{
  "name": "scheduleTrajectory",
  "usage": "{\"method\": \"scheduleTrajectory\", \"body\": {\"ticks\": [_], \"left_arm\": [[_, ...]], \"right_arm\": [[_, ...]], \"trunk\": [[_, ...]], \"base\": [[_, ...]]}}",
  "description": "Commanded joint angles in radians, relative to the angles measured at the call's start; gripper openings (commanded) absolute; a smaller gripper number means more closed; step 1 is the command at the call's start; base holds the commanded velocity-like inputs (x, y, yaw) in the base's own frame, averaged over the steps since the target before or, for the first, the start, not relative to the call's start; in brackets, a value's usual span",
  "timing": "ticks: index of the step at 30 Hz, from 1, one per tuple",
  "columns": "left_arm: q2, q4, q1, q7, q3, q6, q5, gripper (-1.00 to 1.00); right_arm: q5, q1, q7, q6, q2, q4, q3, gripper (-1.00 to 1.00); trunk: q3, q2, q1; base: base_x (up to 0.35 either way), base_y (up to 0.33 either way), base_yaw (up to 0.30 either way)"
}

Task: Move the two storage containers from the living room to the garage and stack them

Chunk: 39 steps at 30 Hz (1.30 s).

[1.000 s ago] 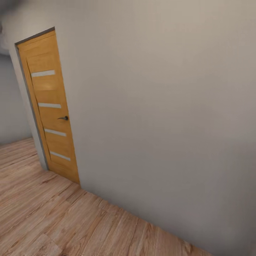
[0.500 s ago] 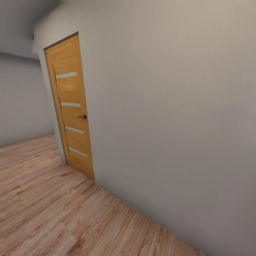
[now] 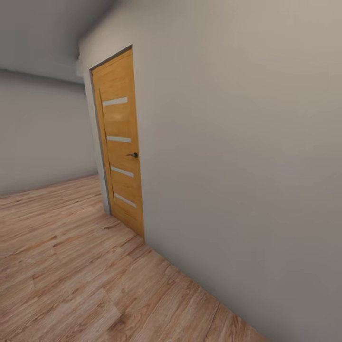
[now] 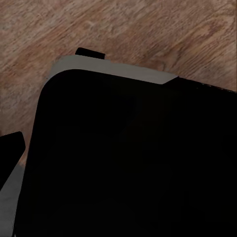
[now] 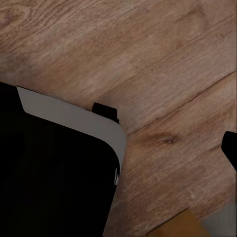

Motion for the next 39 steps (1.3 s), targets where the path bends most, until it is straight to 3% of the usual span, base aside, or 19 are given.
{"method": "scheduleTrajectory", "body": {"ticks": [1,39], "left_arm": [[0.000,-0.001,0.000,0.001,0.007,-0.001,0.002,1.00],[-0.001,-0.001,0.000,0.001,0.007,-0.001,0.002,1.00]], "right_arm": [[-0.006,-0.001,-0.001,-0.006,0.000,0.003,0.008,1.00],[0.000,-0.001,-0.001,-0.008,-0.004,0.003,0.018,1.00]], "trunk": [[-0.001,-0.001,0.000],[-0.001,-0.001,0.000]], "base": [[0.271,0.000,0.283],[0.319,0.000,0.283]]}}
